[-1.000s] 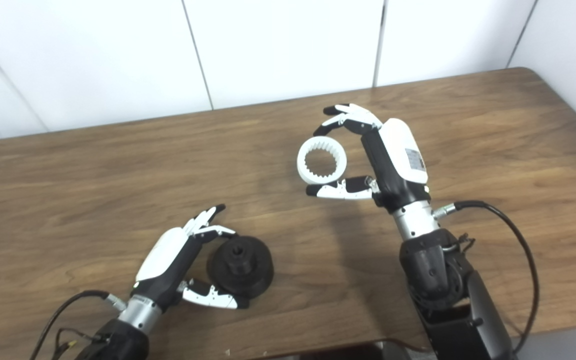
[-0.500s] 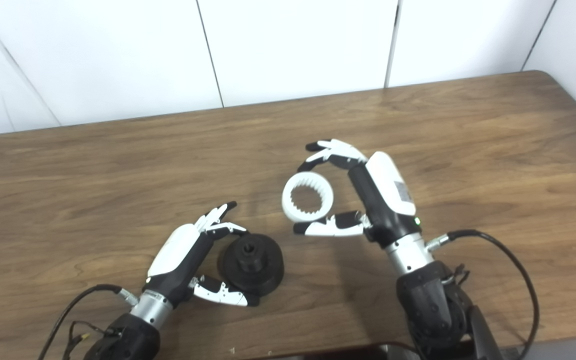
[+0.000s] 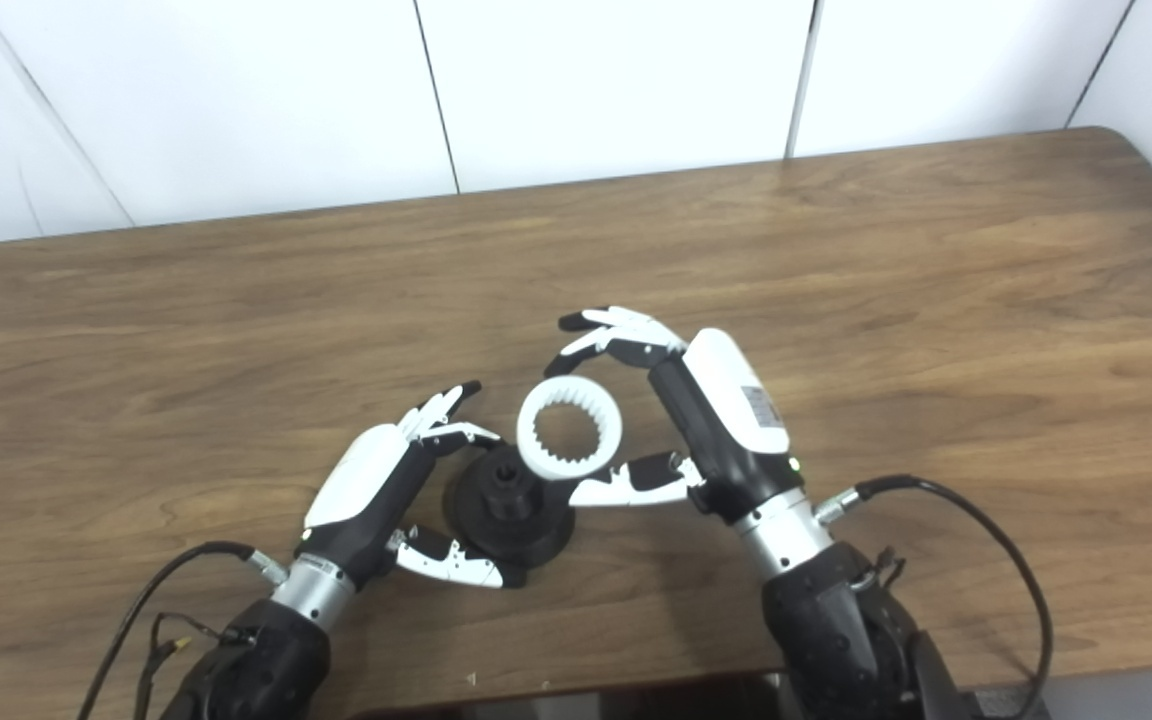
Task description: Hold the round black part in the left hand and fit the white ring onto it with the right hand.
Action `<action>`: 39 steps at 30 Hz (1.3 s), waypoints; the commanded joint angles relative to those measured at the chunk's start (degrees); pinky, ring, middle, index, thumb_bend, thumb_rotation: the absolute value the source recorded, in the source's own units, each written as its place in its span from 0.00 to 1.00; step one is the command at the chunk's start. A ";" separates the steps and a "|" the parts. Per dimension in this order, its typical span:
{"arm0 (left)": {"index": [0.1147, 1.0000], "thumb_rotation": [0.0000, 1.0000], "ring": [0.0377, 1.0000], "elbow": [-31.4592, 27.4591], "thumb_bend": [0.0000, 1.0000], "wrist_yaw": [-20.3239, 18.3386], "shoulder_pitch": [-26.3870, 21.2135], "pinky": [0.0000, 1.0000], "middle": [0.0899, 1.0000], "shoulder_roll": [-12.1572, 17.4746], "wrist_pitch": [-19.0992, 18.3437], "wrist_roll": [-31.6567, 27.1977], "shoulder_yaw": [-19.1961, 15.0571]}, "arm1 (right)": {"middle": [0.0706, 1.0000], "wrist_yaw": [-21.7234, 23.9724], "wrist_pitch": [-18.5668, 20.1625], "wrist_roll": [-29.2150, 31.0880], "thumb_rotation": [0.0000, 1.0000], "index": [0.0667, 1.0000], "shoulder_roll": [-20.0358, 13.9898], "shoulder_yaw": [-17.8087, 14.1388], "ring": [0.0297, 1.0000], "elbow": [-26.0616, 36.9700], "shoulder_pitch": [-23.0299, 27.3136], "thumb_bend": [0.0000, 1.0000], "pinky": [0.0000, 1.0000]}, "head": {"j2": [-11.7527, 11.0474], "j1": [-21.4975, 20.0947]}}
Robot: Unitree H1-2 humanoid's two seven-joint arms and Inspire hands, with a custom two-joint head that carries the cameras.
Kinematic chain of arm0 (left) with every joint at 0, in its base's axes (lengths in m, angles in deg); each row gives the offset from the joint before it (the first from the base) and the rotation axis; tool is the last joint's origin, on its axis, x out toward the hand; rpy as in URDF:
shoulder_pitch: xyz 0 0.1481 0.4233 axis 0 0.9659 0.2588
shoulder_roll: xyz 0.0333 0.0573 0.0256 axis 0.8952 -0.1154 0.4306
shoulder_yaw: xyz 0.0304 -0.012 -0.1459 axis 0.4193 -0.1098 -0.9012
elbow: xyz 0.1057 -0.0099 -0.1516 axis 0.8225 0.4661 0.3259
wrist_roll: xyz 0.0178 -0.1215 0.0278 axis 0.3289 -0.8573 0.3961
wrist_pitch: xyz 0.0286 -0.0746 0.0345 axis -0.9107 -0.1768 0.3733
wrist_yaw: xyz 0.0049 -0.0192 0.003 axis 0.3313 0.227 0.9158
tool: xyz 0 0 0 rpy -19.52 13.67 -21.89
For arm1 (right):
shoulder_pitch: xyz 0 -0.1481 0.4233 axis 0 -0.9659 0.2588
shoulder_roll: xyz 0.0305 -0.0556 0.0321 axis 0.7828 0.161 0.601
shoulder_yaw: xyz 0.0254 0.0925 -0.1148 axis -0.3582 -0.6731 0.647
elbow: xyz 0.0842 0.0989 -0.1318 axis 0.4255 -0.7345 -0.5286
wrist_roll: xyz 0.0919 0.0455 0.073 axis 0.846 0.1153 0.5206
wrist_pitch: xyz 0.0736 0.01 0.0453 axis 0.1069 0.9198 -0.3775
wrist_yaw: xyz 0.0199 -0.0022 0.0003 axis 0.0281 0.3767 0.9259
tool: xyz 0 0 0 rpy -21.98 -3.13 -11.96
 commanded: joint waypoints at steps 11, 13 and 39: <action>0.56 0.29 1.00 -1.65 0.97 0.68 -1.80 1.00 1.00 -0.13 0.24 -0.04 0.20 | 0.77 -1.09 -5.02 -2.17 0.15 0.44 2.50 2.90 0.84 -2.15 1.95 0.52 0.88 | 0.11 0.36; 0.56 0.29 1.00 -1.80 0.97 0.62 -1.83 1.00 1.00 -0.24 0.16 0.01 0.30 | 0.77 -1.12 -4.92 -2.35 0.15 0.44 2.83 3.01 0.84 -2.60 2.24 0.52 0.89 | 0.32 0.64; 0.55 0.27 1.00 -2.64 0.97 0.56 -1.68 1.00 1.00 -0.75 0.01 0.07 0.55 | 0.78 0.65 -3.78 -3.01 0.14 0.44 3.26 3.20 0.83 -5.56 4.30 0.52 0.88 | 1.20 1.73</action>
